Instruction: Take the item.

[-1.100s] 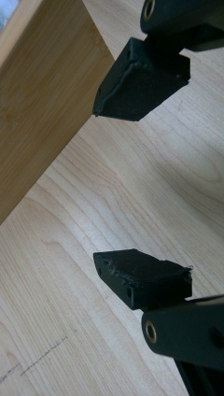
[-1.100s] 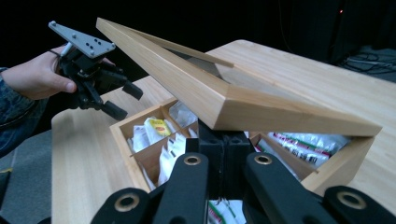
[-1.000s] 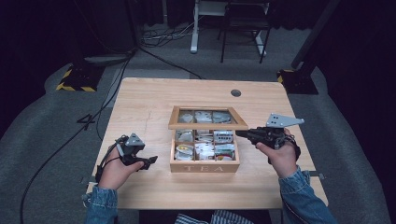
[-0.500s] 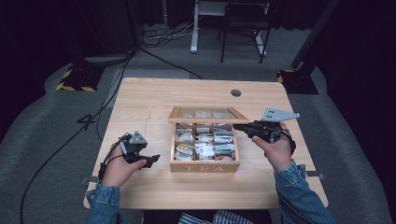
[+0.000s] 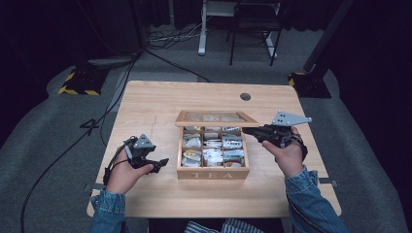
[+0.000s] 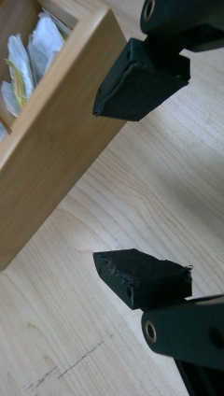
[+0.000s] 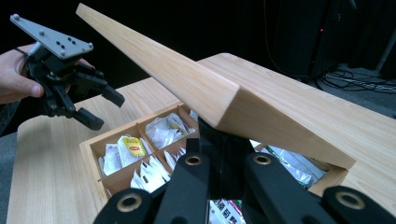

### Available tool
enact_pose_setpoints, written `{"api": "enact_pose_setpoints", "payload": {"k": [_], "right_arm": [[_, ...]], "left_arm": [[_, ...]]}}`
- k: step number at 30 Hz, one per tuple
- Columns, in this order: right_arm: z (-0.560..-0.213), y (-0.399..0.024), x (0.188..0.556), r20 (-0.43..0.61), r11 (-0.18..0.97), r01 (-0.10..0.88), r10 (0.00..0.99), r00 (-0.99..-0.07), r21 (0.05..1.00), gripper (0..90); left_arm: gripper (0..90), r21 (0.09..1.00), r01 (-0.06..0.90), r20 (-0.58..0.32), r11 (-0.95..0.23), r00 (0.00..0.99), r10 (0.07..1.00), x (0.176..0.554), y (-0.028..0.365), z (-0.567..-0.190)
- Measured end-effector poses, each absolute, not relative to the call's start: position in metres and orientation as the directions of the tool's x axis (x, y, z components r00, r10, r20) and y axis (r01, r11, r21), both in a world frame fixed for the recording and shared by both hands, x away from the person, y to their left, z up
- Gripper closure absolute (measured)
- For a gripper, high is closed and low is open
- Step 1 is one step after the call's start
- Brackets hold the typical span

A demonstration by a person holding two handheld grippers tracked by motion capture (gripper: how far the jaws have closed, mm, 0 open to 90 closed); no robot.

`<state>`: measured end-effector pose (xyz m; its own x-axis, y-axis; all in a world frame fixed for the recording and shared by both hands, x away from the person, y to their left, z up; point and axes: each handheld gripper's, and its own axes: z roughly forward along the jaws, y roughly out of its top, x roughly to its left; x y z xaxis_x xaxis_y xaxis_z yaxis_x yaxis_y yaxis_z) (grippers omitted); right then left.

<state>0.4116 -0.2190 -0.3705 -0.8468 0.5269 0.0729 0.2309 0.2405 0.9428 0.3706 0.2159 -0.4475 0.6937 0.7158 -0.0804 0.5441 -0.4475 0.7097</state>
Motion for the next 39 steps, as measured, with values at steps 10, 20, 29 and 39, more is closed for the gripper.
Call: {"api": "enact_pose_setpoints", "payload": {"k": [10, 20, 29, 39], "right_arm": [[-0.37, -0.219, 0.412, 0.071, 0.238, 0.228, 0.529, -0.846, 0.944, 90.0], [-0.37, -0.219, 0.413, 0.076, 0.234, 0.231, 0.527, -0.846, 0.944, 90.0], [-0.371, -0.218, 0.414, 0.079, 0.237, 0.233, 0.521, -0.85, 0.943, 90.0], [-0.371, -0.216, 0.415, 0.08, 0.241, 0.234, 0.517, -0.852, 0.942, 90.0]], "left_arm": [[28.2, 0.768, 0.487, -0.085, -0.416, 0.721, 0.687, 0.362, 0.216, -0.427], [29.1, 0.834, 0.441, -0.133, -0.331, 0.744, 0.655, 0.356, 0.213, -0.413], [29.6, 0.862, 0.412, -0.14, -0.295, 0.753, 0.643, 0.355, 0.202, -0.41], [30.6, 0.859, 0.393, -0.136, -0.329, 0.794, 0.593, 0.353, 0.177, -0.41]]}}
